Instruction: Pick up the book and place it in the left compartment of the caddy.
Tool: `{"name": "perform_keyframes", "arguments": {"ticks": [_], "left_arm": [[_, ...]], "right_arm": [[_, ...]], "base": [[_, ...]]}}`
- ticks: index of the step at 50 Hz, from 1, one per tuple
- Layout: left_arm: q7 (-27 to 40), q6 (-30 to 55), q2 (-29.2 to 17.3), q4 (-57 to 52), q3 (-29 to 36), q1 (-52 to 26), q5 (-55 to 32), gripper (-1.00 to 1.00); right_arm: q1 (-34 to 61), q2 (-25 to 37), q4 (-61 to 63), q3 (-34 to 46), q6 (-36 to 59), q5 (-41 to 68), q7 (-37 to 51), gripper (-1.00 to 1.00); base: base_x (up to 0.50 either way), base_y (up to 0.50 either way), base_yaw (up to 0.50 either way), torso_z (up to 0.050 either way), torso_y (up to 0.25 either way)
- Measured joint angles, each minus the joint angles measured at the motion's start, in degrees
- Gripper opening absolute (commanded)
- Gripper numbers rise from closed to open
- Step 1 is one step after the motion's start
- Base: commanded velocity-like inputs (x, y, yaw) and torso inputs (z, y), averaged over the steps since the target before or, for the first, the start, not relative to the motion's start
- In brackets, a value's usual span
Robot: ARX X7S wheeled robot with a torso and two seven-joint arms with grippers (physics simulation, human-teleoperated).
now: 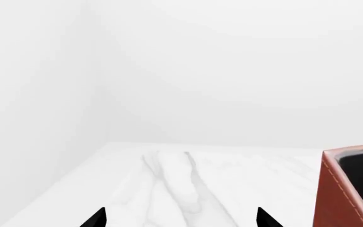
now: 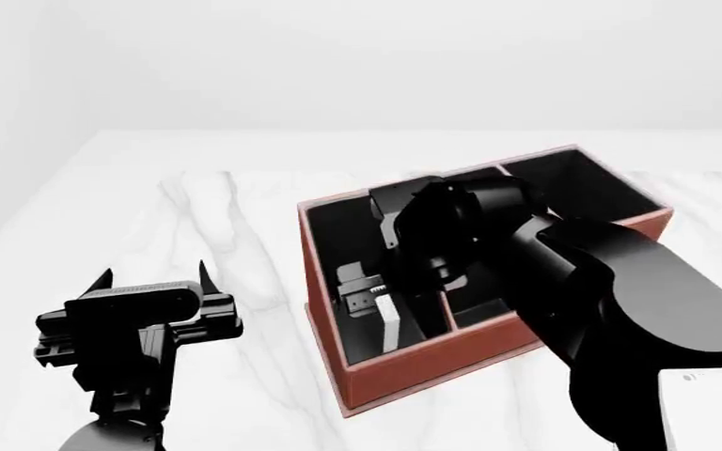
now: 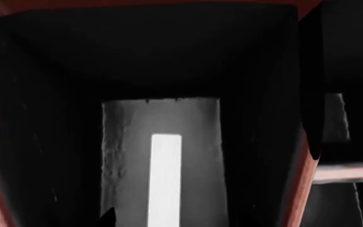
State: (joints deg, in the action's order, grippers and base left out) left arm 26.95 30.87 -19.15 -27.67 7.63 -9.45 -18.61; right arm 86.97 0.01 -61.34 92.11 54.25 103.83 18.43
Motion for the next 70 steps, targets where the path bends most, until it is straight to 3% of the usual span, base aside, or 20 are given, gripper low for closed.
{"name": "perform_keyframes", "arguments": {"ticks": [12, 23, 30, 37, 50, 70], "left_arm": [[0.1, -0.2, -0.2, 0.1, 0.0, 0.1, -0.2, 1.0], [0.3, -0.4, -0.4, 0.0, -0.1, 0.3, -0.4, 1.0], [0.6, -0.3, -0.6, -0.5, -0.3, 0.6, -0.5, 1.0], [1.0, 0.0, -0.8, -1.1, -0.4, 0.7, -0.6, 1.0], [1.5, 0.7, -1.0, -2.0, -0.2, 0.3, -0.8, 1.0], [2.1, 1.8, -1.5, -3.3, 0.0, -0.6, -1.1, 1.0]], "right_arm": [[1.6, 0.0, 0.3, -0.1, 0.2, -0.2, 0.5, 1.0], [12.3, 0.2, -0.2, 0.0, 4.7, 0.5, -1.2, 1.0], [15.9, 5.5, 7.7, -2.8, 4.9, 3.4, 2.9, 1.0], [10.8, 16.0, 25.4, -7.4, -5.4, 2.1, 9.9, 1.0], [-4.6, 31.3, 50.5, -12.3, -30.8, -11.1, 18.6, 1.0], [-17.5, 43.6, 73.0, -14.2, -52.4, -32.5, 30.2, 1.0]], "base": [[0.0, 0.0, 0.0, 0.0, 0.0], [0.0, 0.0, 0.0, 0.0, 0.001], [0.0, 0.0, 0.0, 0.0, 0.0], [0.0, 0.0, 0.0, 0.0, 0.0], [0.0, 0.0, 0.0, 0.0, 0.0], [0.0, 0.0, 0.0, 0.0, 0.0]]}}
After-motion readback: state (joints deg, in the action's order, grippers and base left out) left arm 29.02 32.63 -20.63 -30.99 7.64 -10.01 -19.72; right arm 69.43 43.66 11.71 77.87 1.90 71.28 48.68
